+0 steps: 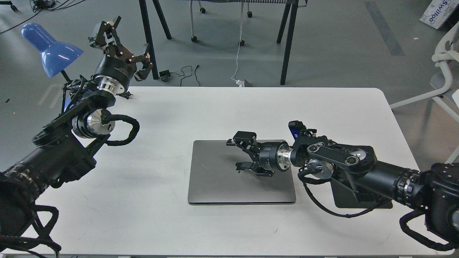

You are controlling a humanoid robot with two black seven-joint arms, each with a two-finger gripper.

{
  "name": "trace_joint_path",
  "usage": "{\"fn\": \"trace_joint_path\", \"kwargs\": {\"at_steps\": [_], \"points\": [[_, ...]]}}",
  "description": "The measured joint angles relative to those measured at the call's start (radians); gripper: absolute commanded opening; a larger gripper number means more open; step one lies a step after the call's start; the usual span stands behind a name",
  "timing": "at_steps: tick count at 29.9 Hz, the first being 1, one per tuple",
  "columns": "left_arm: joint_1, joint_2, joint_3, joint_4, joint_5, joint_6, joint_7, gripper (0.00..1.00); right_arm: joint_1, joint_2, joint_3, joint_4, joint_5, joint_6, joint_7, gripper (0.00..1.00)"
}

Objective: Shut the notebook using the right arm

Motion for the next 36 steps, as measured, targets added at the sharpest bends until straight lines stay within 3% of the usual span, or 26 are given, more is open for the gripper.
{"fn": "trace_joint_path", "kwargs": {"at_steps": [8, 21, 36], "points": [[0.0, -0.001, 0.0, 0.0, 0.0, 0.0, 0.0, 1.0, 0.066, -0.012, 0.117, 0.002, -0.001, 0.002, 0.01, 1.0], [0.0, -0.002, 0.0, 0.0, 0.001, 0.0, 0.0, 1.0, 0.095, -0.023, 0.565, -0.022, 0.004, 0.0, 0.006, 1.0], [0.0, -0.002, 0.0, 0.0, 0.001, 0.0, 0.0, 1.0, -0.06, -0.017, 1.029, -0.023, 0.091, 0.004, 0.007, 1.0]]}}
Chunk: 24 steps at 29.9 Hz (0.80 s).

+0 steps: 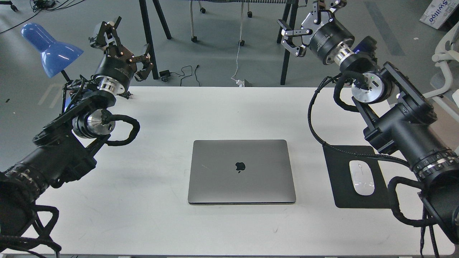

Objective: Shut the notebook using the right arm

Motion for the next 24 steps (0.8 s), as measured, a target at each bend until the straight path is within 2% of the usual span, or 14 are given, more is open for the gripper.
{"fn": "trace_joint_path", "kwargs": {"at_steps": [4, 11, 24], "points": [[0.0, 0.0, 0.0, 0.0, 0.0, 0.0, 0.0, 1.0, -0.043, -0.002, 0.015, 0.013, 0.104, 0.019, 0.0, 1.0], [0.0, 0.0, 0.0, 0.0, 0.0, 0.0, 0.0, 1.0, -0.094, -0.02, 0.004, 0.038, 0.126, 0.113, 0.0, 1.0], [0.0, 0.0, 0.0, 0.0, 0.0, 0.0, 0.0, 1.0, -0.103, -0.019, -0.001, -0.031, 0.121, 0.12, 0.006, 1.0]]}}
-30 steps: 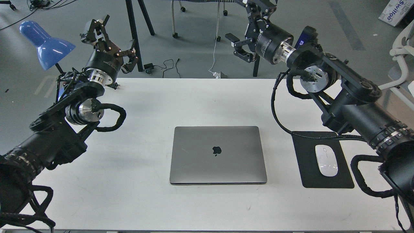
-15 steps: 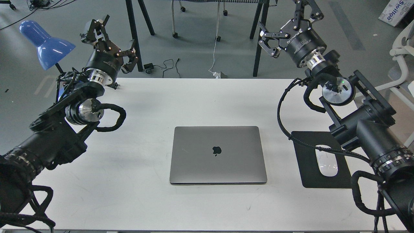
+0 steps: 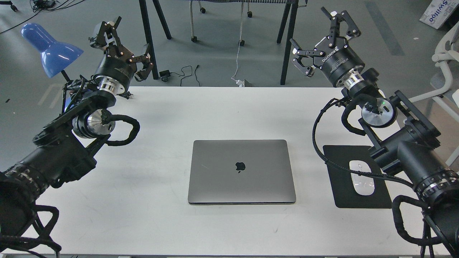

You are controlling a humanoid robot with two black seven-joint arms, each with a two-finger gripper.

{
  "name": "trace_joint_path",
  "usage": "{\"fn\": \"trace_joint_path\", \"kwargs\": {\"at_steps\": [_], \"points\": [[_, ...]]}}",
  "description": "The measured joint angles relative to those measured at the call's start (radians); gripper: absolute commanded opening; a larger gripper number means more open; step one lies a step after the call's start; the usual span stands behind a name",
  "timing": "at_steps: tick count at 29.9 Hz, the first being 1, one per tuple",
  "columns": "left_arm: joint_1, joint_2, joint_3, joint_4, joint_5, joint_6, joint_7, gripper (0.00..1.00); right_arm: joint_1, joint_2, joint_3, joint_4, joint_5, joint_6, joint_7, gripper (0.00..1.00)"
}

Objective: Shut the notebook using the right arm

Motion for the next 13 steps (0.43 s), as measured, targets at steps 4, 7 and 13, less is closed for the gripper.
{"fn": "trace_joint_path", "kwargs": {"at_steps": [4, 7, 13], "points": [[0.0, 0.001, 0.0, 0.0, 0.0, 0.0, 0.0, 1.0, 0.004, 0.001, -0.007, 0.0, -0.003, -0.004, 0.0, 1.0], [0.0, 0.001, 0.0, 0.0, 0.0, 0.0, 0.0, 1.0, 0.008, 0.004, -0.009, 0.0, -0.003, -0.009, 0.0, 1.0], [0.0, 0.001, 0.0, 0.0, 0.0, 0.0, 0.0, 1.0, 0.011, 0.008, -0.001, 0.0, -0.002, -0.028, 0.001, 1.0]]}}
